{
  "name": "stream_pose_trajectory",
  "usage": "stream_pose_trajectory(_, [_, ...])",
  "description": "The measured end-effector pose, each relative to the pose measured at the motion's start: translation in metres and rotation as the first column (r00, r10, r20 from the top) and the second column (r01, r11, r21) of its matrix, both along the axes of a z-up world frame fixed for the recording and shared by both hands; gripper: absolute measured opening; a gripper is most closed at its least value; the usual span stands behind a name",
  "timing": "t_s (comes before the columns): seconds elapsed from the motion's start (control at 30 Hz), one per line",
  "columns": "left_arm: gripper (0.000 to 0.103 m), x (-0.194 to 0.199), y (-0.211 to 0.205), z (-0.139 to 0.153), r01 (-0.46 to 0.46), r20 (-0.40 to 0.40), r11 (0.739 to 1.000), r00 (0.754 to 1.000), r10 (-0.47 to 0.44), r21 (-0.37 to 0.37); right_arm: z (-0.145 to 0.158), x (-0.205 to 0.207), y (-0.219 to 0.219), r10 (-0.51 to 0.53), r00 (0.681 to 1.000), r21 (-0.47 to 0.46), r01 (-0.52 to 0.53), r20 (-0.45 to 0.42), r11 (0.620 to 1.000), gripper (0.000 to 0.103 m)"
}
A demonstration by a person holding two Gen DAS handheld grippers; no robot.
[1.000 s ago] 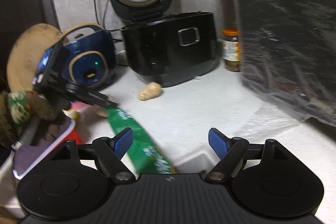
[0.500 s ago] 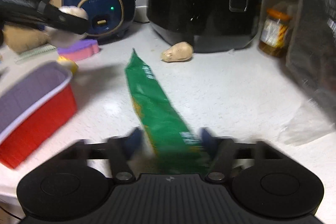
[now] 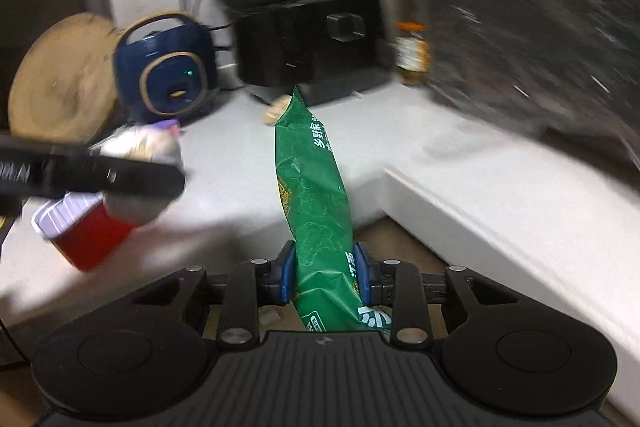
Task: Collect trash
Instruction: 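Carry garlic and green wrapper down into the green bin and open both grippers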
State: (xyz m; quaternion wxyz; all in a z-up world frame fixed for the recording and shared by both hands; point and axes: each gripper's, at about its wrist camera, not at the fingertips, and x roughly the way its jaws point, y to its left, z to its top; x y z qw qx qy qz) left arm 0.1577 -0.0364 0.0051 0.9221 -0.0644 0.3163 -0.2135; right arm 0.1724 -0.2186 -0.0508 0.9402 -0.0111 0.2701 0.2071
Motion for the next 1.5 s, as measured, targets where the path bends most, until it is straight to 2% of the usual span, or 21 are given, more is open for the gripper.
stream_pose_trajectory(0.13, [0.044,-0.017,-0.027,-0.072,0.108,-0.077,0.990,0.990,-0.115,-0.096,-0.048,-0.028,-0.036,-0.094,0.993,-0.009,0.094,-0.067,0.996,0.029])
stream_pose_trajectory(0.23, [0.044,-0.013,-0.040,-0.146,0.113,-0.196,0.989,0.972,-0.129,-0.091,-0.095,-0.043,-0.053,-0.164,0.975,-0.057,0.157,-0.148,0.986,0.029])
stream_pose_trajectory(0.3, [0.044,-0.008,-0.045,-0.194,0.086,-0.289,0.994,0.952,-0.103,-0.072,-0.128,-0.046,-0.063,-0.196,0.952,-0.063,0.186,-0.235,0.980,0.029])
stream_pose_trajectory(0.37, [0.044,-0.004,-0.048,-0.238,0.068,-0.364,0.994,0.927,-0.094,-0.082,-0.158,-0.050,-0.072,-0.215,0.920,-0.039,0.214,-0.327,0.976,0.029])
stream_pose_trajectory(0.47, [0.044,0.002,-0.054,-0.283,0.052,-0.442,0.994,0.892,-0.092,-0.100,-0.194,-0.053,-0.084,-0.226,0.874,0.018,0.259,-0.429,0.966,0.029])
stream_pose_trajectory(0.53, [0.044,0.010,-0.065,-0.309,0.079,-0.497,0.992,0.860,-0.117,-0.097,-0.214,-0.052,-0.088,-0.235,0.844,0.045,0.292,-0.482,0.955,0.029])
stream_pose_trajectory(0.6, [0.044,0.013,-0.072,-0.331,0.097,-0.550,0.991,0.825,-0.132,-0.092,-0.229,-0.050,-0.087,-0.259,0.819,0.032,0.319,-0.513,0.947,0.029])
stream_pose_trajectory(0.67, [0.044,0.020,-0.079,-0.348,0.108,-0.578,0.991,0.804,-0.136,-0.083,-0.235,-0.047,-0.082,-0.285,0.807,-0.004,0.331,-0.517,0.944,0.029])
stream_pose_trajectory(0.8, [0.044,0.038,-0.085,-0.379,0.082,-0.579,0.986,0.801,-0.153,-0.147,-0.231,-0.049,-0.075,-0.334,0.816,-0.069,0.343,-0.472,0.937,0.029])
stream_pose_trajectory(0.87, [0.043,0.046,-0.089,-0.396,0.060,-0.589,0.995,0.802,-0.098,-0.085,-0.227,-0.050,-0.074,-0.354,0.821,-0.093,0.351,-0.448,0.932,0.029])
stream_pose_trajectory(0.93, [0.046,0.047,-0.088,-0.407,0.031,-0.588,0.999,0.808,-0.048,-0.038,-0.226,-0.050,-0.074,-0.363,0.825,-0.107,0.353,-0.434,0.930,0.029])
stream_pose_trajectory(0.97, [0.047,0.046,-0.085,-0.411,0.021,-0.595,0.999,0.802,-0.045,-0.047,-0.224,-0.051,-0.074,-0.366,0.825,-0.111,0.354,-0.431,0.929,0.029])
stream_pose_trajectory(1.03, [0.045,0.044,-0.074,-0.416,0.008,-0.631,0.994,0.773,-0.073,-0.105,-0.224,-0.052,-0.075,-0.375,0.819,-0.117,0.362,-0.434,0.925,0.029])
stream_pose_trajectory(1.07, [0.045,0.044,-0.070,-0.413,0.004,-0.629,0.991,0.772,-0.086,-0.131,-0.225,-0.051,-0.075,-0.380,0.814,-0.117,0.367,-0.440,0.923,0.029])
stream_pose_trajectory(1.27, [0.045,0.040,-0.044,-0.361,0.019,-0.518,0.988,0.850,-0.097,-0.152,-0.237,-0.041,-0.067,-0.367,0.790,-0.113,0.360,-0.491,0.926,0.029])
stream_pose_trajectory(1.4, [0.045,0.044,-0.015,-0.323,-0.037,-0.473,0.989,0.880,-0.036,-0.144,-0.242,-0.026,-0.064,-0.334,0.770,-0.080,0.348,-0.544,0.934,0.029])
stream_pose_trajectory(1.5, [0.045,0.047,0.005,-0.304,-0.101,-0.435,0.986,0.900,0.035,-0.130,-0.248,-0.014,-0.065,-0.305,0.729,-0.022,0.370,-0.613,0.929,0.029])
